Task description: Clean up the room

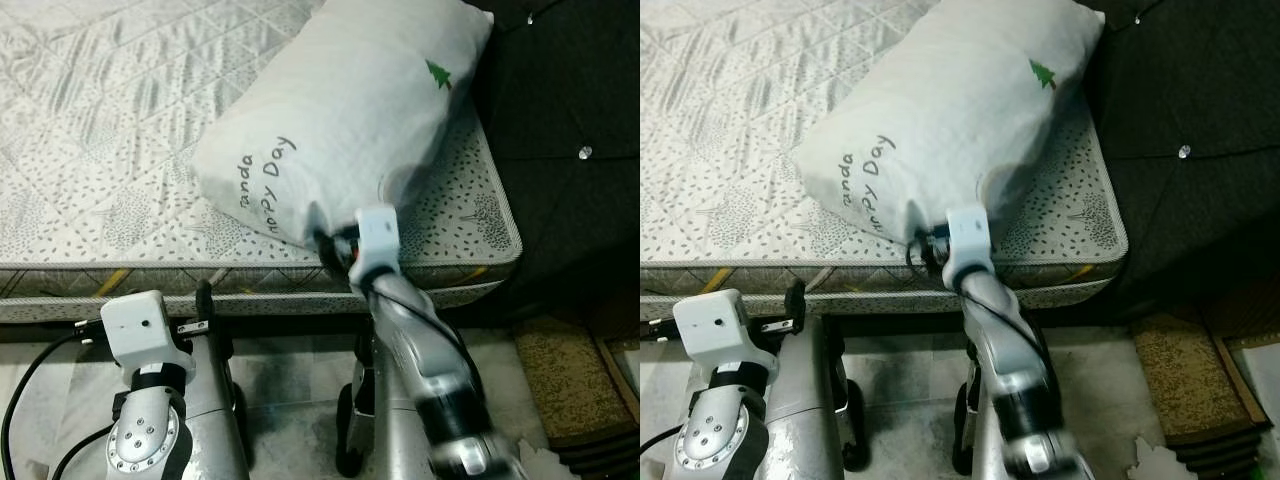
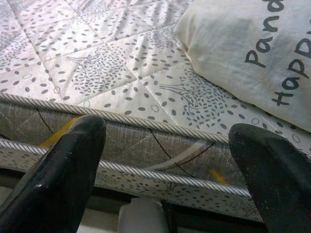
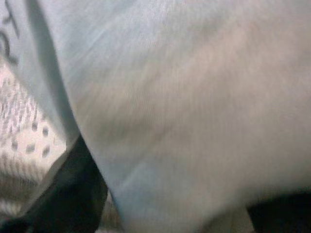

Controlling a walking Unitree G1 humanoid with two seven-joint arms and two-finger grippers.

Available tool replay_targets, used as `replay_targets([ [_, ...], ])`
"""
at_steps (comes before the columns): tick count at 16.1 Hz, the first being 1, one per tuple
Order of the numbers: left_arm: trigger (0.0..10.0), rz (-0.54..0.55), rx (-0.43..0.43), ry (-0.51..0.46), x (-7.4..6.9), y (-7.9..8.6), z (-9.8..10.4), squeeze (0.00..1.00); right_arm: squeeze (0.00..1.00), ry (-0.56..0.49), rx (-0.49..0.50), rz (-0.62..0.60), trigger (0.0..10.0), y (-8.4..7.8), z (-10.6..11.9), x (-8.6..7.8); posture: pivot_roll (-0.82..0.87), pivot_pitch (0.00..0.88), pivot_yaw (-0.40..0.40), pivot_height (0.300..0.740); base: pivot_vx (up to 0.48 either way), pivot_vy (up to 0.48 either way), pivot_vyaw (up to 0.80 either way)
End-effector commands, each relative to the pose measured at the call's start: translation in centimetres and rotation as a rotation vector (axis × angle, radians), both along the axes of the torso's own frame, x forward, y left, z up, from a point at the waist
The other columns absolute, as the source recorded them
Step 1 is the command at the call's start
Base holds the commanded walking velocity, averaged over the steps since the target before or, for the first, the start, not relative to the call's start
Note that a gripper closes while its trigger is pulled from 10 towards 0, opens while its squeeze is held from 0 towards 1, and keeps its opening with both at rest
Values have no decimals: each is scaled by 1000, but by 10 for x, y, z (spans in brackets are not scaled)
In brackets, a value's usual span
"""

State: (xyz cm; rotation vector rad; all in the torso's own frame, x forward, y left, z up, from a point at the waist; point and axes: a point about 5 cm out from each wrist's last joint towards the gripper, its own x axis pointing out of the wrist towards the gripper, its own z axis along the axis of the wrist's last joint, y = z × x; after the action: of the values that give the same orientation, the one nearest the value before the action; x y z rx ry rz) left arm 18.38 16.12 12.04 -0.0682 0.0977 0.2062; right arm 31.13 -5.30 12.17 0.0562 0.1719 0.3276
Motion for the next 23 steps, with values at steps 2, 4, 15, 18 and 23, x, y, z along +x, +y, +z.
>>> replay_targets([
  [2, 10000, 19, -1, 21, -1, 2, -5, 0, 0, -49, 28, -23, 0, 0, 8, 10, 65, 189, -89, 551, 0, 0, 0],
  [4, 10000, 20, 1, 19, 1, 3, -6, 0, 0, -76, 19, -42, 0, -6, 9, 17, 64, 186, -90, 551, 0, 0, 0],
  [15, 10000, 33, 36, -23, 17, 11, -1, 0, 0, -264, -27, -222, 0, -50, 55, 79, 87, 132, -87, 551, 0, 0, 0],
  [18, 10000, 25, 32, -32, 21, 8, 0, 0, 0, -327, -66, -342, 0, -91, 91, 98, 90, 119, -83, 551, 0, 0, 0],
  [23, 10000, 39, 43, -30, 22, 13, -2, 0, 0, -362, -222, -538, 0, -173, 120, 99, 96, 105, -84, 551, 0, 0, 0],
])
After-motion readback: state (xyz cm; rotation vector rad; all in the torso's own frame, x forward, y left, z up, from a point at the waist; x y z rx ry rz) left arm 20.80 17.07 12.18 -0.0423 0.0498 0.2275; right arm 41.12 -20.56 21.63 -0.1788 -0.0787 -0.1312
